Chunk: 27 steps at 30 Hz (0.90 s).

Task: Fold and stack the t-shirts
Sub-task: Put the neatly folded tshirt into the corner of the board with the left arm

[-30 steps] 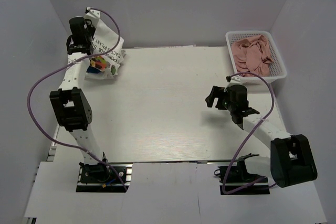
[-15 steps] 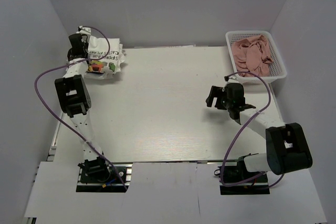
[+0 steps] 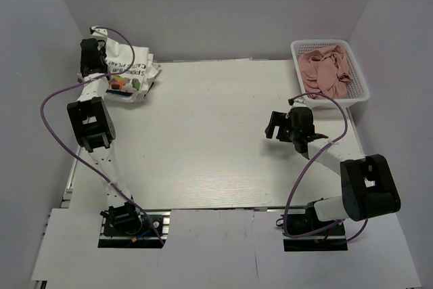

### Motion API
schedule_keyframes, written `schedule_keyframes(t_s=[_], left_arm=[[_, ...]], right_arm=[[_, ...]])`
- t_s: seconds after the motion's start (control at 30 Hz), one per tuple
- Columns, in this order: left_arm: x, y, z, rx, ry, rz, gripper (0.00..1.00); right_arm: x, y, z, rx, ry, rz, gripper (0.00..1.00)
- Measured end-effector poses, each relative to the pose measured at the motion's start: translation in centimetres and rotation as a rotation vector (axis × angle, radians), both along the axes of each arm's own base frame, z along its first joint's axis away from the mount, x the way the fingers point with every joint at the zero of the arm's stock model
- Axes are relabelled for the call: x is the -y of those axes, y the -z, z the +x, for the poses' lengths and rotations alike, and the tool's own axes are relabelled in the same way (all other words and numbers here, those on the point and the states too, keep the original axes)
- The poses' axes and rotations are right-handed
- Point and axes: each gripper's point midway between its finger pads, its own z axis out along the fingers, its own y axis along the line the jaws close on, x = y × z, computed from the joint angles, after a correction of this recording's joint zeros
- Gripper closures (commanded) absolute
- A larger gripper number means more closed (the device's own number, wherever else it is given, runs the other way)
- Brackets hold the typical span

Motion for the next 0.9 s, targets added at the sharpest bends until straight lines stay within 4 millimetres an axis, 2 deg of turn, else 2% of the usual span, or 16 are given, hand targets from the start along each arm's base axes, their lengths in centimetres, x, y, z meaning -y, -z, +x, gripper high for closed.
schedule_keyframes(t_s=[0.07, 0.1, 0.2, 0.3, 0.4, 0.47, 0.57, 0.63, 0.73, 0.9], left_arm=[[-0.3, -0.2, -0.1, 0.013, -0.014, 0.001, 0.07], [-0.6, -0.4, -0.1, 0.025, -0.025, 0.003, 0.00], [-1.1, -0.7, -0.3, 0.050, -0.054, -0.007, 0.00], [-1.0, -0.1, -0.5, 0.048, -0.063, -0.045, 0.00], [0.1, 0.4, -0.5, 0.039, -0.046, -0.108, 0.00], [1.5, 0.4, -0.5, 0.030, -0.011, -0.161, 0.00], [4.5, -0.3, -0.5, 0.017, 0.063, -0.253, 0.00], [6.9, -1.6, -0.9, 0.017, 0.116, -0.308, 0.00], [10.9, -5.3, -2.2, 0.052, 0.205, -0.381, 0.00], [20.6, -13.4, -7.5, 0.174, 0.425, -0.553, 0.00]], right_arm=[[0.0, 0.0, 0.0, 0.000, 0.000, 0.000, 0.10], [0.0, 0.0, 0.0, -0.002, 0.000, -0.001, 0.10], [0.1, -0.1, 0.1, -0.003, 0.003, -0.005, 0.10], [0.1, -0.3, 0.2, 0.000, 0.005, -0.005, 0.10], [-0.1, -0.8, 0.2, 0.012, 0.000, 0.006, 0.10], [-0.3, -1.7, 0.3, 0.035, -0.002, 0.027, 0.10], [-0.7, -4.1, 0.3, 0.105, -0.008, 0.071, 0.10], [-0.8, -5.6, 0.0, 0.154, -0.006, 0.100, 0.10], [-0.7, -7.0, -0.9, 0.205, 0.000, 0.127, 0.10], [-0.3, -7.2, -2.5, 0.222, 0.036, 0.175, 0.10]])
